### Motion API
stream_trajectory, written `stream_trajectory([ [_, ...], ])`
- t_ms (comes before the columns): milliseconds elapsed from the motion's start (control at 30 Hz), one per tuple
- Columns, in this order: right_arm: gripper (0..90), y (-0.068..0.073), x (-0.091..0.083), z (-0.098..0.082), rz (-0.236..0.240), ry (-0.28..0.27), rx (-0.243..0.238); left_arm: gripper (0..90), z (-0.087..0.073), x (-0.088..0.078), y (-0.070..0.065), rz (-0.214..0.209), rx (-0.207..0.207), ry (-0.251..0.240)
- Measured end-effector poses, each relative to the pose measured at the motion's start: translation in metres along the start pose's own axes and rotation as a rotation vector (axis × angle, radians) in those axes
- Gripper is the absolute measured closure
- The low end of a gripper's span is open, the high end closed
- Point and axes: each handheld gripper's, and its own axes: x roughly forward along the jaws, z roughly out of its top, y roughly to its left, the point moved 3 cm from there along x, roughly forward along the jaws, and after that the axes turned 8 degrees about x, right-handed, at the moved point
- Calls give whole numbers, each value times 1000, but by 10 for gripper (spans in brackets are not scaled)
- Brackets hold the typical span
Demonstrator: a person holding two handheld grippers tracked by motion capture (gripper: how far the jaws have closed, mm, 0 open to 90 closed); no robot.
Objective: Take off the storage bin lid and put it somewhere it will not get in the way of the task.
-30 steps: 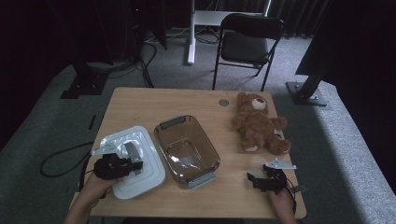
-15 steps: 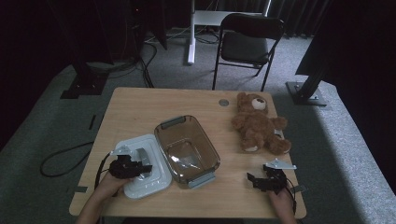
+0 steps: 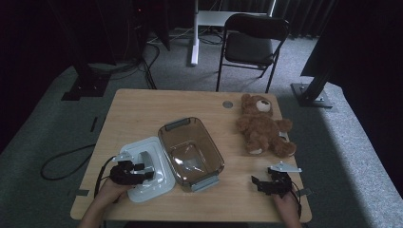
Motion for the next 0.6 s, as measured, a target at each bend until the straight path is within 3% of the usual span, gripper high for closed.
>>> stream_trajectory([
  [67,134,0,0,0,0,0,0,287,-3,-5,1,15,6,-16],
  [233,134,0,0,0,-2,0,-1,248,-9,-16,7,77,-16,-53],
  [367,134,0,0,0,-2,0,-1,85,-14,-21,14,199,-47,-49],
  [400,134,0,0,0,-2,0,-1,85,-14,-21,14,199,-47,-49],
  [433,134,0,0,0,-2,0,-1,85,-19,-25,20,259,-66,-45],
  [533,134,0,0,0,-7,0,0,5,-24,-27,24,282,-86,-27],
  [600,134,0,0,0,-6,-1,1,5,-27,-30,25,291,-98,-27],
])
